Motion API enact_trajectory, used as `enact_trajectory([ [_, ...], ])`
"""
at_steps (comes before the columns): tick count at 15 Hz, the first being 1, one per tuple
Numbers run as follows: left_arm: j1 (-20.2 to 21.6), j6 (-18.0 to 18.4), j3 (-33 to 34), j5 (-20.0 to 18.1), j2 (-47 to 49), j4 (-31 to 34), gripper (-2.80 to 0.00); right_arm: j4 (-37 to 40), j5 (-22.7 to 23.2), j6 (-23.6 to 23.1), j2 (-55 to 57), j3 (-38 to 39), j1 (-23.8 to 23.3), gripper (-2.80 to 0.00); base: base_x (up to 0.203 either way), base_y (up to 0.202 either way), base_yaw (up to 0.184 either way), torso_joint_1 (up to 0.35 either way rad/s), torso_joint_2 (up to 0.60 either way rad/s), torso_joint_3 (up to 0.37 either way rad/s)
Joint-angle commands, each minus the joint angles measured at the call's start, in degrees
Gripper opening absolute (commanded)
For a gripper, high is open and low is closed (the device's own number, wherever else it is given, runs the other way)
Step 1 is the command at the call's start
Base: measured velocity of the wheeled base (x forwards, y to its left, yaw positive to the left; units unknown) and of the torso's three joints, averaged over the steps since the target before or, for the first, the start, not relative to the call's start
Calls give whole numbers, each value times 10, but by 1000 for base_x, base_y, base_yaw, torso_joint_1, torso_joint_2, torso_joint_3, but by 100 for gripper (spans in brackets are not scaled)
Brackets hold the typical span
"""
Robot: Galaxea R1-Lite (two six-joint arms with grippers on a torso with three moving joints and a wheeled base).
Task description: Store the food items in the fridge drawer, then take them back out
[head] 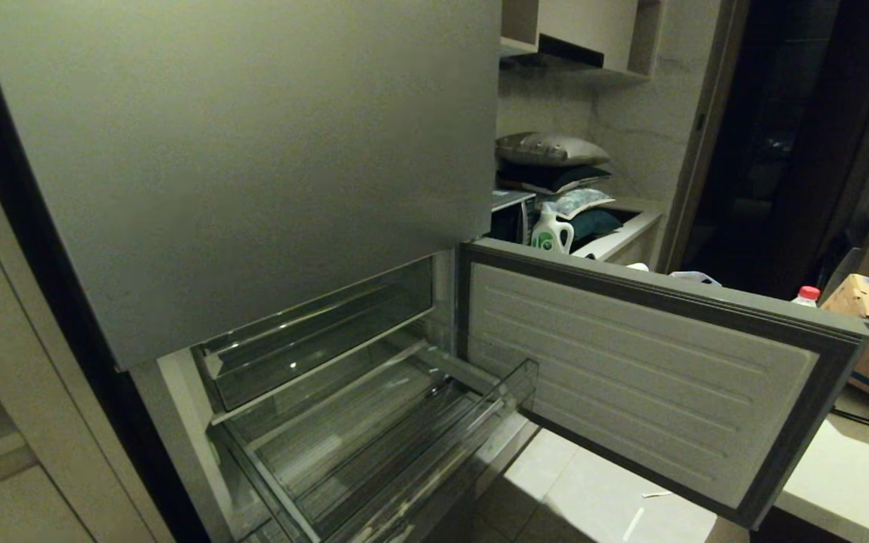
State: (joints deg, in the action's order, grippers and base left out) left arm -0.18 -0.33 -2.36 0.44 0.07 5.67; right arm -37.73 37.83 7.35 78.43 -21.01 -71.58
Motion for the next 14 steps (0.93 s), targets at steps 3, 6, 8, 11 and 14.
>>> enact_trajectory([
  [3, 0, 0, 0, 1, 0, 0, -280, 1, 39, -38, -165, 103, 61, -280, 0, 0, 0, 0, 0, 0],
  [6, 0, 0, 0, 0, 0, 0, -280, 1, 42, -46, -172, 112, 79, -280, -1, 0, 79, 3, 3, 2],
  [8, 0, 0, 0, 0, 0, 0, -280, 4, 41, -50, -171, 115, 91, -280, 0, -9, 175, 0, 7, 5],
  [11, 0, 0, 0, 1, 0, 0, -280, 4, 42, -51, -168, 129, 105, -280, 3, -9, 174, 5, 4, 1],
  [14, 0, 0, 0, 0, 0, 0, -280, 4, 41, -52, -149, 135, 155, -280, 0, -12, 178, 3, 0, 5],
])
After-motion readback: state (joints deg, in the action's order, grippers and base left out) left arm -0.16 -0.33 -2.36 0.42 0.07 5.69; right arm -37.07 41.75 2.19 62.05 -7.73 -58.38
